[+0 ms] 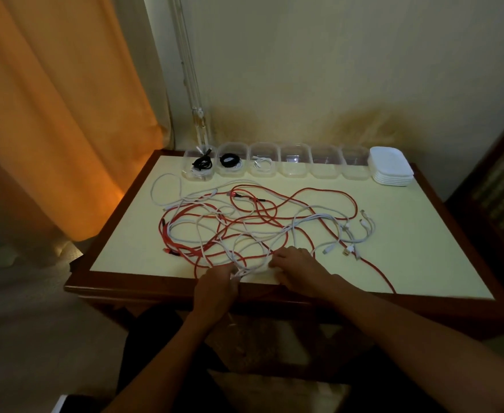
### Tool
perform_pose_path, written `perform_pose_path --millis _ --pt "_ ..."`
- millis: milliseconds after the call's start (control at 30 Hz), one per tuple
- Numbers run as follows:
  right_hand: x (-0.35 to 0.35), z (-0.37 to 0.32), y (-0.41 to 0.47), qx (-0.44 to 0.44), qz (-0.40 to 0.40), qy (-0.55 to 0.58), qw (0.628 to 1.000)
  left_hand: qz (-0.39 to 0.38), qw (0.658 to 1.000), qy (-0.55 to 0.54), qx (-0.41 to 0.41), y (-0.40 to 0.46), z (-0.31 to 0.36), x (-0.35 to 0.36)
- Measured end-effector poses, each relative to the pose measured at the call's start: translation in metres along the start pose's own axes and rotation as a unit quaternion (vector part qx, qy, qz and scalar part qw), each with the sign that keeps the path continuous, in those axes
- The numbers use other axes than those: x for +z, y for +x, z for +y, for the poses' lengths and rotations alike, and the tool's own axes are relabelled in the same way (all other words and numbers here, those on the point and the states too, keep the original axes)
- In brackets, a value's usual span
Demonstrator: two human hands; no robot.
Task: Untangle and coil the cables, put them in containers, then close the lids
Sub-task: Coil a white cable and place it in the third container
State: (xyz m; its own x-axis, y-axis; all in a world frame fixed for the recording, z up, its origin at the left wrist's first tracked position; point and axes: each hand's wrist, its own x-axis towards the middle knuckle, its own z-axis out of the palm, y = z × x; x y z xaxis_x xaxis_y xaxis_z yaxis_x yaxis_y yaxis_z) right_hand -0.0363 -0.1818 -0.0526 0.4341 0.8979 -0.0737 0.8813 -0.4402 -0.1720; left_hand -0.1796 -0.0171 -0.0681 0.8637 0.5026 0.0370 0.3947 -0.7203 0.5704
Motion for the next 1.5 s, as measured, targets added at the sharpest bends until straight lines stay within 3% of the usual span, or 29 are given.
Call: perform_pose_path --millis 133,367,533,633,833,1033,1200,1500 --pt "0.002 -0.001 0.000 0.008 0.052 -0.002 0.999 0.112 0.985 -0.129 0.025 0.000 0.009 -0.012" --pt "-0.008 -0.003 -0.004 0.050 0.117 0.093 0.987 0.051 0.994 -0.098 -0.001 0.019 0.021 -0.034" --pt "-0.027 -0.019 0.008 0.036 0.096 0.126 0.987 0.062 0.993 -0.088 0.053 0.025 0.049 -0.042" --pt "-0.040 -0.021 0.013 0.025 0.127 0.146 0.981 0.065 0.988 -0.131 0.046 0.033 0.053 -0.047" --pt "-0.062 -0.010 0.003 0.066 0.226 0.263 0.936 0.069 0.987 -0.139 -0.048 0.045 0.040 -0.050" --pt "-0.083 0.003 -0.002 0.179 0.318 0.389 0.846 0.015 0.986 -0.141 -0.082 0.047 0.030 -0.039" --pt "-0.106 0.014 0.005 0.186 0.350 0.266 0.879 0.004 0.983 -0.174 -0.057 0.046 0.040 -0.038" --pt "-0.218 0.028 0.035 0.190 0.384 0.102 0.898 0.102 0.987 -0.121 -0.035 0.091 0.076 -0.093"
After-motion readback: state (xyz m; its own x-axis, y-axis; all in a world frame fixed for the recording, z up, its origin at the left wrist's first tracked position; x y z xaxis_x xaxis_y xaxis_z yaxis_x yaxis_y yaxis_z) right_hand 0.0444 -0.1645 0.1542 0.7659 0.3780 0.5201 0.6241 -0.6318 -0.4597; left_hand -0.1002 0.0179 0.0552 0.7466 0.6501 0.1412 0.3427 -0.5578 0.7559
